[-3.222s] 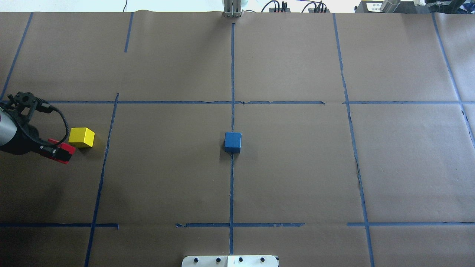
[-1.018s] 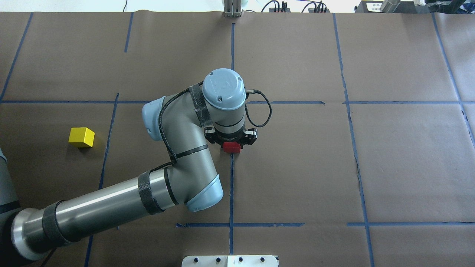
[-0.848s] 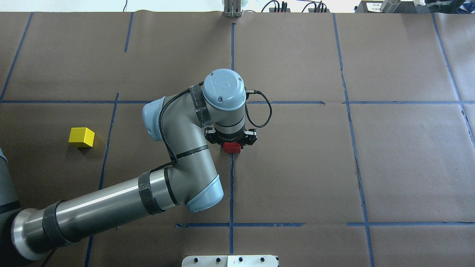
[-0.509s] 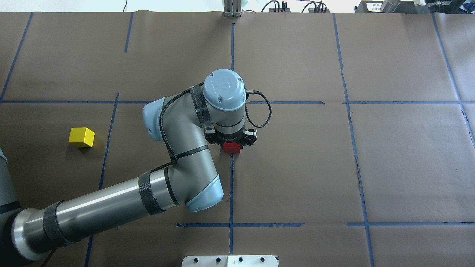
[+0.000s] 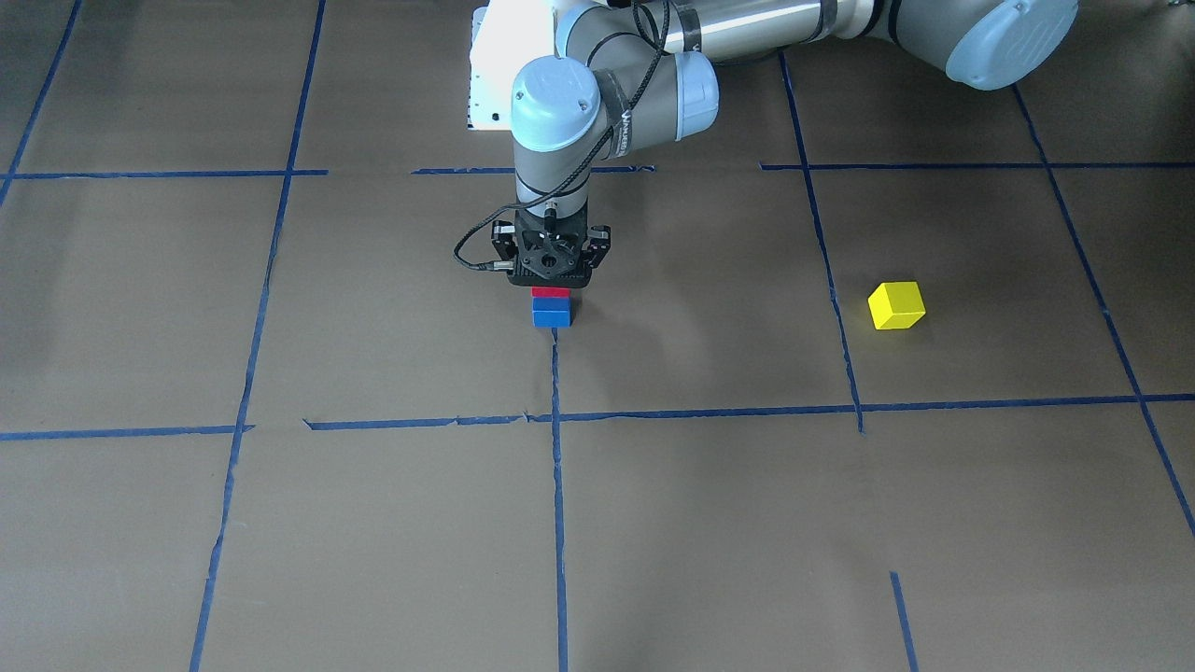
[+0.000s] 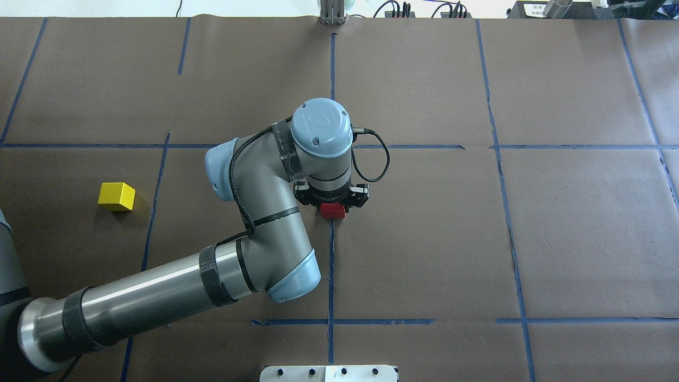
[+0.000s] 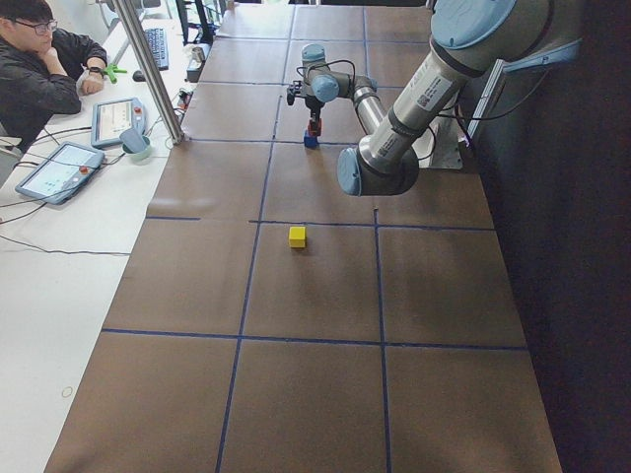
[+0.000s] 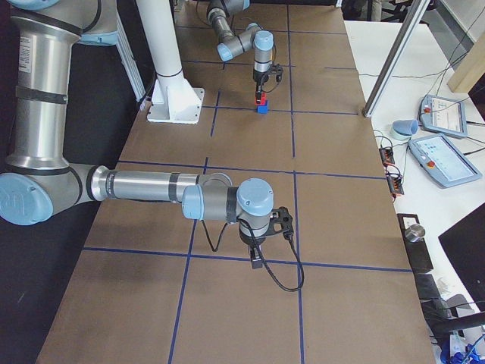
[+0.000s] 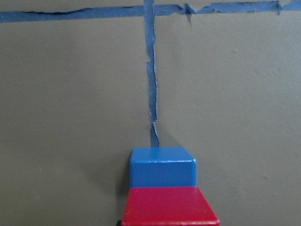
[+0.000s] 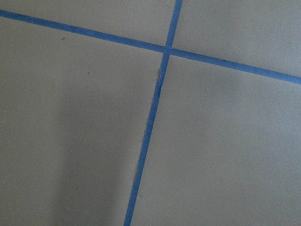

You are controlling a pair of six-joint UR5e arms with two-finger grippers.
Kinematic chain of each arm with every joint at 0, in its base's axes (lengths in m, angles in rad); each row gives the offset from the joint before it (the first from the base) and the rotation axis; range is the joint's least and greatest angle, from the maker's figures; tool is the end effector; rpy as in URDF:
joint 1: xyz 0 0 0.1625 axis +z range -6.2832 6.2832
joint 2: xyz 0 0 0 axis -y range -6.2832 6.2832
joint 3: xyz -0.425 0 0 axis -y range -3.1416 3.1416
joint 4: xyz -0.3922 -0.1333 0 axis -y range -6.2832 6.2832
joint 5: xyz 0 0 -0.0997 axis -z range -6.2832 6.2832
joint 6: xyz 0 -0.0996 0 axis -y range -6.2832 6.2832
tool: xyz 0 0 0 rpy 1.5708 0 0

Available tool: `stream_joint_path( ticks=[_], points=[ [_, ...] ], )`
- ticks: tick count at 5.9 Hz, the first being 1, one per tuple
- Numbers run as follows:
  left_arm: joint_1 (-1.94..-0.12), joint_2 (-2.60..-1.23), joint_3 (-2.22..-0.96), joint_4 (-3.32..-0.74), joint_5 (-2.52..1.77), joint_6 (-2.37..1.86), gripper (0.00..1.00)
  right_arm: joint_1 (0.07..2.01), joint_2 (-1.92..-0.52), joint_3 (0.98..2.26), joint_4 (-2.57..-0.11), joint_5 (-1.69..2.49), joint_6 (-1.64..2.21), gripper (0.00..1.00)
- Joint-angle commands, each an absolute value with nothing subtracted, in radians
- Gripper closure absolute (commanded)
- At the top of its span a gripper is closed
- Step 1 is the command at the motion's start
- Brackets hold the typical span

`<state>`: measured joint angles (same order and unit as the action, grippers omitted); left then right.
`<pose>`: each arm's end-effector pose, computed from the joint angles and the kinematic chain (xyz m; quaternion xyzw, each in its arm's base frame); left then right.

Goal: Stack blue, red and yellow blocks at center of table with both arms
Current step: 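Lower the red cube onto the blue cube and open the left gripper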

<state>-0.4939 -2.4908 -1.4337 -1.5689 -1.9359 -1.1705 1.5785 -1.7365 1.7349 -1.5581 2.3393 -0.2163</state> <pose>0.6162 -0.4428 0.1392 0.0105 0.4101 0.0265 0.9116 0.0673 -0.4221 0.6528 0.0470 -0.3719 -0.0986 0.9218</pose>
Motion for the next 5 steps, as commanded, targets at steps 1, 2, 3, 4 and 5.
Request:
stream_joint_path(
  ticks=[1, 2, 3, 4, 5],
  points=[
    [-0.494, -2.496, -1.428, -1.569, -1.936, -1.170, 0.65, 1.578, -1.736, 1.735, -1.557, 2.339, -0.216, 0.00],
    [-0.494, -2.494, -1.428, -1.569, -1.936, -1.170, 0.65, 1.578, -1.736, 1.735, -1.559, 2.339, -0.216, 0.00],
    [-0.494, -2.494, -1.425, -1.569, -1.934, -1.170, 0.54, 1.578, -1.736, 1.735, -1.559, 2.339, -0.216, 0.00],
    [-0.495, -2.494, -1.424, -1.569, -1.927, -1.170, 0.43, 1.578, -1.736, 1.735, -1.557, 2.339, -0.216, 0.00],
    [-0.497, -2.496, -1.422, -1.569, -1.911, -1.170, 0.39, 1.577, -1.735, 1.735, -1.557, 2.341, -0.216, 0.00]
  ],
)
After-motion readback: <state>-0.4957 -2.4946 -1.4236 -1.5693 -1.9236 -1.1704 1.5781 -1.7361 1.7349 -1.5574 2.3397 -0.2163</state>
